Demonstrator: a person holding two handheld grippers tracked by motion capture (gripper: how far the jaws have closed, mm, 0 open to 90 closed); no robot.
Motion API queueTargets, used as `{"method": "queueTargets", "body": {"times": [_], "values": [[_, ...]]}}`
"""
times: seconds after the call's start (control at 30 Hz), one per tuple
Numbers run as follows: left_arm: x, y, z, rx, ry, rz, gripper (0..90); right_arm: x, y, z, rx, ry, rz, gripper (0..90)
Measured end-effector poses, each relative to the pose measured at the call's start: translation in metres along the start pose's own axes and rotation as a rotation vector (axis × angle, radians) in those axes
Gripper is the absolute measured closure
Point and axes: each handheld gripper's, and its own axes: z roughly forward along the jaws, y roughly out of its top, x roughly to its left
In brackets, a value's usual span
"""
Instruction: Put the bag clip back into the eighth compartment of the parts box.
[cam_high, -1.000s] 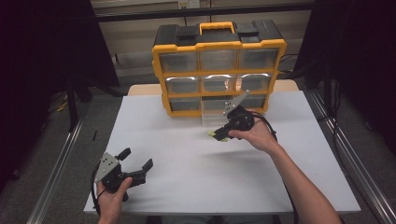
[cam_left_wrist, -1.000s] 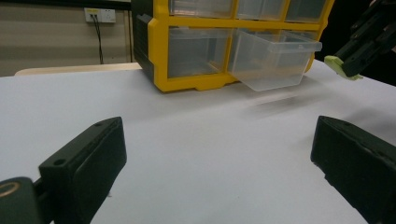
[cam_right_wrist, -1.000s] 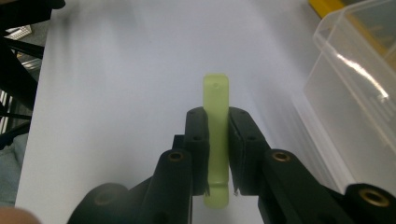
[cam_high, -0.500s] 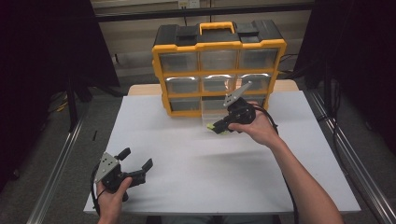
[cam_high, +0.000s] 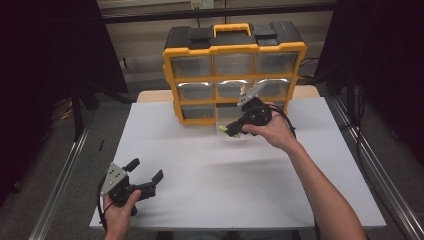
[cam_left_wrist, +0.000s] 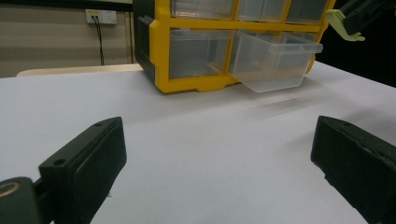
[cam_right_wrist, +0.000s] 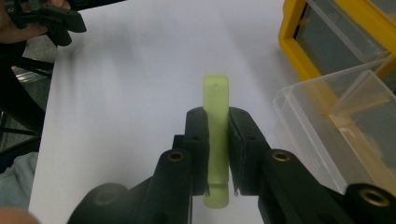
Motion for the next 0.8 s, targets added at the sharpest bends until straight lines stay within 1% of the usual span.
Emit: {"method": "queueTargets", "body": {"times": [0.07,0.2,0.23,0.3,0.33,0.4,0.47,0.53,0.6,0.63,0.8], "values": [[0.000,0.000,0.000,0.000,0.001,-0.001,3.6,-0.002,0.003,-0.002,-0.003,-0.003,0.003,79.1],[0.001,0.000,-0.001,0.004,0.001,0.010,3.6,-0.007,0.009,-0.005,0.003,-0.024,0.008,79.1],[0.000,0.000,0.000,0.002,0.000,0.004,3.6,-0.007,0.011,-0.005,0.010,-0.028,0.010,79.2],[0.001,0.000,0.000,0.002,0.001,0.007,3.6,-0.009,0.014,-0.007,0.020,-0.040,0.014,79.1],[0.000,0.000,0.000,0.001,-0.001,0.001,3.6,-0.010,0.015,-0.007,0.024,-0.050,0.020,79.2],[0.000,0.000,0.000,0.001,-0.002,0.001,3.6,-0.013,0.018,-0.008,0.043,-0.075,0.029,79.1],[0.001,0.000,0.000,0.002,-0.002,0.006,3.6,-0.016,0.020,-0.010,0.048,-0.074,0.036,79.1],[0.001,0.000,0.000,-0.001,0.003,0.008,3.6,-0.018,0.023,-0.011,0.052,-0.089,0.040,79.1],[0.000,0.000,0.000,0.001,-0.002,0.000,3.6,-0.021,0.025,-0.014,0.059,-0.098,0.043,79.1],[0.001,0.000,0.000,0.004,-0.004,0.003,3.6,-0.023,0.026,-0.014,0.057,-0.101,0.044,79.1],[0.001,0.000,-0.001,0.005,-0.002,0.006,3.6,-0.031,0.028,-0.013,0.094,-0.136,0.056,79.1]]}}
